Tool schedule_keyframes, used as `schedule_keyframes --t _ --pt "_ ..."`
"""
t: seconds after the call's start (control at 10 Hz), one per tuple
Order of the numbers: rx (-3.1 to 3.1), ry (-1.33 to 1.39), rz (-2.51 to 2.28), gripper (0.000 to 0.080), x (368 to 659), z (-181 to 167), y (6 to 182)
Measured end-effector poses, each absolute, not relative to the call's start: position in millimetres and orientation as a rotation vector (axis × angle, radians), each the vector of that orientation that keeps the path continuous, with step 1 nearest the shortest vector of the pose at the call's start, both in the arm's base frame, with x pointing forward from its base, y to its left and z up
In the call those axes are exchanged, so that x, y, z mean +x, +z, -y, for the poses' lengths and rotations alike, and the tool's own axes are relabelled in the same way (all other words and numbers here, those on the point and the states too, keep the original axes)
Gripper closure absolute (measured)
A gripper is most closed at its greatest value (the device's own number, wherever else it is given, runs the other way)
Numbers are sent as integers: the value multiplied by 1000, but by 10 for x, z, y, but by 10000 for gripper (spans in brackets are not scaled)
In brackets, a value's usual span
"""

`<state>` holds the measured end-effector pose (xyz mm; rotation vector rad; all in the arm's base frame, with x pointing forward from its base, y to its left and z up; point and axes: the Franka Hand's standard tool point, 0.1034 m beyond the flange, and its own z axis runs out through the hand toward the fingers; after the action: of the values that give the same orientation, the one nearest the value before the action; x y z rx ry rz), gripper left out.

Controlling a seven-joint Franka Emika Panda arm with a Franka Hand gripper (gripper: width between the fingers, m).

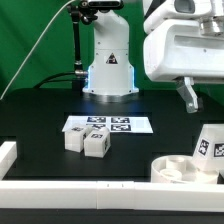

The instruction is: Assemble stool

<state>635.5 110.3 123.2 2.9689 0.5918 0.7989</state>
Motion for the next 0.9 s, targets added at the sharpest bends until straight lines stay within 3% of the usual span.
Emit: schedule_keyframes --t 0.6,0.9 --pt "2985 696 -628 151 6325 -1084 1182" --pt "3065 332 -629 151 6269 -1182 1150"
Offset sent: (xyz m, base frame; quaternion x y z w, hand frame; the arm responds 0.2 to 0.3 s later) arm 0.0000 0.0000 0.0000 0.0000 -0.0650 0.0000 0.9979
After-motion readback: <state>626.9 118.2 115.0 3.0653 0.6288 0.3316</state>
